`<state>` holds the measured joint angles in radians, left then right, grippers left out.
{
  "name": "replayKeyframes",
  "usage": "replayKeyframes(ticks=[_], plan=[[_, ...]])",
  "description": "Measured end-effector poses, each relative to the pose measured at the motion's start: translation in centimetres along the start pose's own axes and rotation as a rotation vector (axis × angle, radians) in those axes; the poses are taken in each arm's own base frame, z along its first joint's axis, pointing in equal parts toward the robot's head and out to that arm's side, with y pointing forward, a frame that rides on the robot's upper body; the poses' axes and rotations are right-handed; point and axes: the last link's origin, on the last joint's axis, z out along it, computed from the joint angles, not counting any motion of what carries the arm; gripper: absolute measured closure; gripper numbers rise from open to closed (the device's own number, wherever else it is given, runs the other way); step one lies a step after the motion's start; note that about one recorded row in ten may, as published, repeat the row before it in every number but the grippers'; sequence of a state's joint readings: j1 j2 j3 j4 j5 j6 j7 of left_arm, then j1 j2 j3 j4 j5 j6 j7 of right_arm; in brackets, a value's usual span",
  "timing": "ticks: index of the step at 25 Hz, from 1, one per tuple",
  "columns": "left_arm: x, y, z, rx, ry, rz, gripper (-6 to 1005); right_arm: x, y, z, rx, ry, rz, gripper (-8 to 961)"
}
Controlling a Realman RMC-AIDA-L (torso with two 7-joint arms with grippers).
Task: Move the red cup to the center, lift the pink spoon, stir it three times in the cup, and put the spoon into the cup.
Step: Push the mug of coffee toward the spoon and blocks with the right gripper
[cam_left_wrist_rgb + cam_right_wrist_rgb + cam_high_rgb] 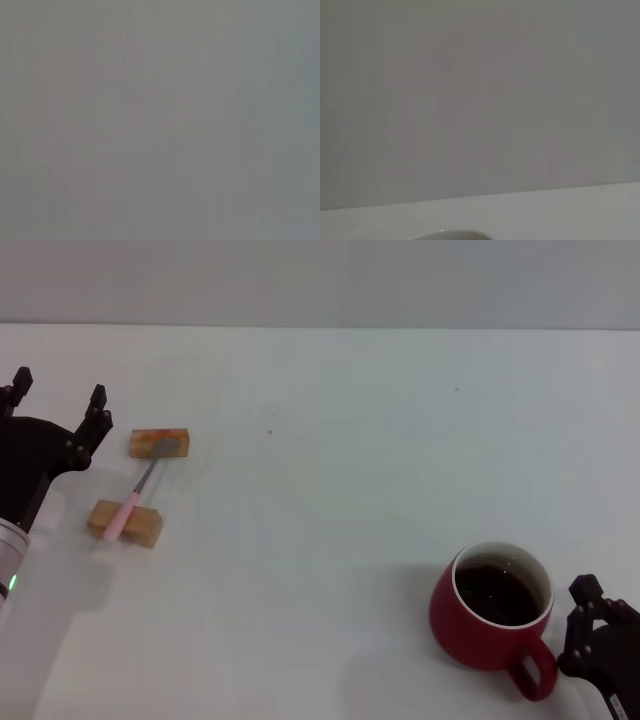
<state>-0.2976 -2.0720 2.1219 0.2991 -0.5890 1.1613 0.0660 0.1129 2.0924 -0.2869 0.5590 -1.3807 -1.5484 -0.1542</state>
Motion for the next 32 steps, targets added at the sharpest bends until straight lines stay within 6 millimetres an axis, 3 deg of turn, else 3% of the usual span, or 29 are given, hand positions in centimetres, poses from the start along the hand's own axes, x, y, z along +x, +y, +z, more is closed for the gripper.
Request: replayKeyframes(ticks=[32], plan=[[0.1, 0.0, 0.1, 0.001, 0.003, -0.001, 166, -0.1, 1.2, 2.2, -0.094, 0.012, -0.001, 953]])
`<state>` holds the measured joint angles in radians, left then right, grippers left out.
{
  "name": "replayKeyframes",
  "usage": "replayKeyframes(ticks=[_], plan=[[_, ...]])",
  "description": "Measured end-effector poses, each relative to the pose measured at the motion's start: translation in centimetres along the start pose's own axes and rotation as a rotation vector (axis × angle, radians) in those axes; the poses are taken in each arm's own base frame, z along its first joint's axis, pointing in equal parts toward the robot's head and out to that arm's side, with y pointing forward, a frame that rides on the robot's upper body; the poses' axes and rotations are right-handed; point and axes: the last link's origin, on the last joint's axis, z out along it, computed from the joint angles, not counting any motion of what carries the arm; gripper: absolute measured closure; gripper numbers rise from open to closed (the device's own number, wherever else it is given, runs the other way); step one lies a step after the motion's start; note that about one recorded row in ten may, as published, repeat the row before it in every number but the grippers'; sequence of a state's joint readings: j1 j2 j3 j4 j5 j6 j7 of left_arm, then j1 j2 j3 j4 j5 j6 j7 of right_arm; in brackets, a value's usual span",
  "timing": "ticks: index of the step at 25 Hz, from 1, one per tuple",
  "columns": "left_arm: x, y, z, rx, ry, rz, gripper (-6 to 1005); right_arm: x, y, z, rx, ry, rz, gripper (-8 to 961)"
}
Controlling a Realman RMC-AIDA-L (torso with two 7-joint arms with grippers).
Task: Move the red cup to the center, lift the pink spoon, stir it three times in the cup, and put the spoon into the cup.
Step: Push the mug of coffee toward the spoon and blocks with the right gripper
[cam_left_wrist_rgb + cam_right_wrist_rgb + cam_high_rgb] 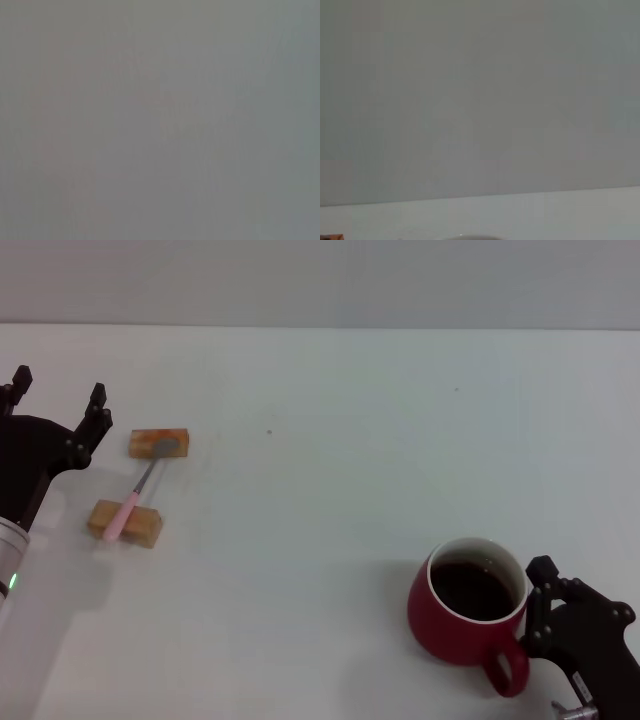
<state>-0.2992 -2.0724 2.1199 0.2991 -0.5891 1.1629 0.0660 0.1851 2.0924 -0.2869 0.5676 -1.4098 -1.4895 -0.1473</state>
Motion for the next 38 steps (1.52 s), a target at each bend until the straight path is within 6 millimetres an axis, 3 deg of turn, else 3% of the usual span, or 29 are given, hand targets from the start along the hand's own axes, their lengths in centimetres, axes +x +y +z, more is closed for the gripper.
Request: replayKeyframes(ticks=[38], plan=[[0.0, -0.2, 0.0, 0.003, 0.000, 0.003, 166, -0.5, 0.8, 3.2, -0.099, 0.012, 0.017, 954]])
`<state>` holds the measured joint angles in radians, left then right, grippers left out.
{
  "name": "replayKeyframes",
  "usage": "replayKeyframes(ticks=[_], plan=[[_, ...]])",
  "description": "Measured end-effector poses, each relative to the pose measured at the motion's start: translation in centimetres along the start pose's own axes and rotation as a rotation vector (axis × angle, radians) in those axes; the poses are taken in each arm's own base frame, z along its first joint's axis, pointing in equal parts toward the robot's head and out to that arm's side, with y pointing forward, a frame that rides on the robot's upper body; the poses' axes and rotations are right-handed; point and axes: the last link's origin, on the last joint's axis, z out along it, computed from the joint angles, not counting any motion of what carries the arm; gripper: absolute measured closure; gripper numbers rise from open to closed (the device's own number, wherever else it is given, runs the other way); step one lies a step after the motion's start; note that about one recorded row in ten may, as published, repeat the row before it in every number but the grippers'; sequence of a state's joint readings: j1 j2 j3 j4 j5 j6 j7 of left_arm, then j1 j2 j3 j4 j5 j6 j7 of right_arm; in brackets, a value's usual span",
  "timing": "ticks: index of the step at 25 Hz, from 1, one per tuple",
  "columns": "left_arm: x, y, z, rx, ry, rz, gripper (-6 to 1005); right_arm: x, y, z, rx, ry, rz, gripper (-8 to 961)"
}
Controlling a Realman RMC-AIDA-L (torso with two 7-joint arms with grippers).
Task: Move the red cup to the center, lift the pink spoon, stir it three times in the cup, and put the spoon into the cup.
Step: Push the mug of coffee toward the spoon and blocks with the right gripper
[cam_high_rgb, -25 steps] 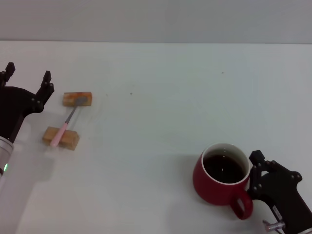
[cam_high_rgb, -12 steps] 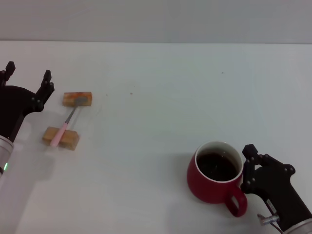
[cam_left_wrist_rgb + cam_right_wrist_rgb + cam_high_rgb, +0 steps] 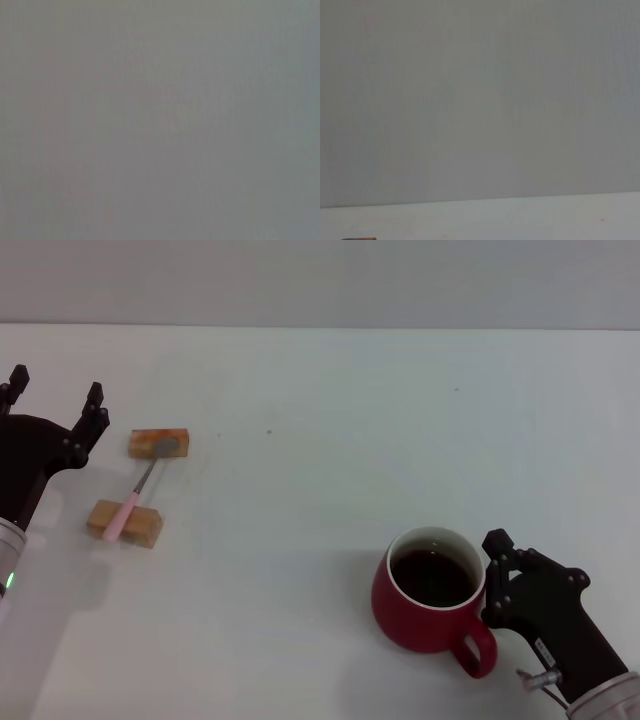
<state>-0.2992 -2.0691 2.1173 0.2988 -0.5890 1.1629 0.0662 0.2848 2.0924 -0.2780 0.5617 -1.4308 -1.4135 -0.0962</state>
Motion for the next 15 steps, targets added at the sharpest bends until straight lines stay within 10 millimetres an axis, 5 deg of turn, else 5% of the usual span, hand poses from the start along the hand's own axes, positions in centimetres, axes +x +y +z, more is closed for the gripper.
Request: replayKeyframes(ticks=[15], plan=[[0.1, 0.0, 0.2, -0.001, 0.006, 0.002, 165, 0.1, -0.2, -1.4, 0.036, -0.017, 0.011, 953]])
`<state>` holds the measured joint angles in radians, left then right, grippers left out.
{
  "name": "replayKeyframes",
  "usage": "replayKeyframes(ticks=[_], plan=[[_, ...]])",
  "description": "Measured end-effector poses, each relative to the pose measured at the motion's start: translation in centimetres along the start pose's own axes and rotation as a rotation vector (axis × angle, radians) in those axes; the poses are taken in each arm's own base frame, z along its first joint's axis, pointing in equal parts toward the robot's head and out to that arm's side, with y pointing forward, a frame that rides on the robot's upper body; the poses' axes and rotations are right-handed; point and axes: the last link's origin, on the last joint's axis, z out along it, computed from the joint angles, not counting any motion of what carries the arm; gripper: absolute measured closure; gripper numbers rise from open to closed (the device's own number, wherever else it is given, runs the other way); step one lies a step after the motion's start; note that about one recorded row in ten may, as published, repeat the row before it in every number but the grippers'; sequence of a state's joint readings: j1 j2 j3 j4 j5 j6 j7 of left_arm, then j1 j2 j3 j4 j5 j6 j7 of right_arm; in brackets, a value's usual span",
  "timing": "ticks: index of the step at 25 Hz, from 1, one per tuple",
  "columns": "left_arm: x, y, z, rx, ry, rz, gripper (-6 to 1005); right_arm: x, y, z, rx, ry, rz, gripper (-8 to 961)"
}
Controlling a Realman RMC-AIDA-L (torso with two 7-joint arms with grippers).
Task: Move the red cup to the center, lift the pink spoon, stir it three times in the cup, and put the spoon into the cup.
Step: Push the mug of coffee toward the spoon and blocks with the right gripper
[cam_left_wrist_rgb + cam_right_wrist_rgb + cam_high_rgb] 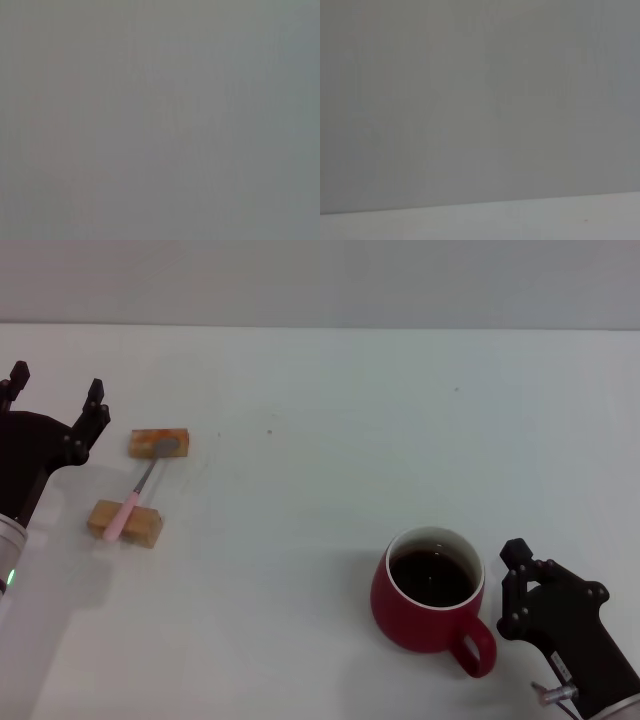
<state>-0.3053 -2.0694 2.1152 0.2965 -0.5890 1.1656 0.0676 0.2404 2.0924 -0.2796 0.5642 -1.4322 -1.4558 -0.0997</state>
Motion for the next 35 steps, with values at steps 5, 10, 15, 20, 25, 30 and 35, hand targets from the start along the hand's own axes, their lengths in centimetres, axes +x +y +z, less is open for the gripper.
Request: replayKeyframes(ticks=[5, 10, 15, 20, 25, 30, 35], plan=[[0.0, 0.0, 0.0, 0.000, 0.001, -0.001, 165, 0.1, 0.5, -0.1, -0.017, 0.006, 0.014, 954], [0.0, 0.0, 0.0, 0.000, 0.001, 0.000, 166, 0.1, 0.9, 0.0, -0.033, 0.009, 0.020, 954], [0.0, 0.0, 0.0, 0.000, 0.000, 0.000, 166, 0.1, 1.1, 0.4, -0.048, 0.016, 0.019, 954], [0.0, 0.0, 0.0, 0.000, -0.002, 0.001, 166, 0.1, 1.2, 0.9, -0.061, 0.026, 0.015, 954], [-0.1, -0.1, 0.0, 0.001, -0.002, 0.002, 166, 0.1, 1.2, 1.2, -0.072, 0.032, 0.010, 953], [-0.1, -0.4, 0.0, 0.014, -0.004, 0.002, 165, 0.3, 1.4, 1.7, -0.087, 0.051, 0.004, 953], [-0.2, -0.4, -0.2, 0.017, -0.008, 0.002, 165, 0.3, 1.5, 2.0, -0.097, 0.057, -0.002, 953]])
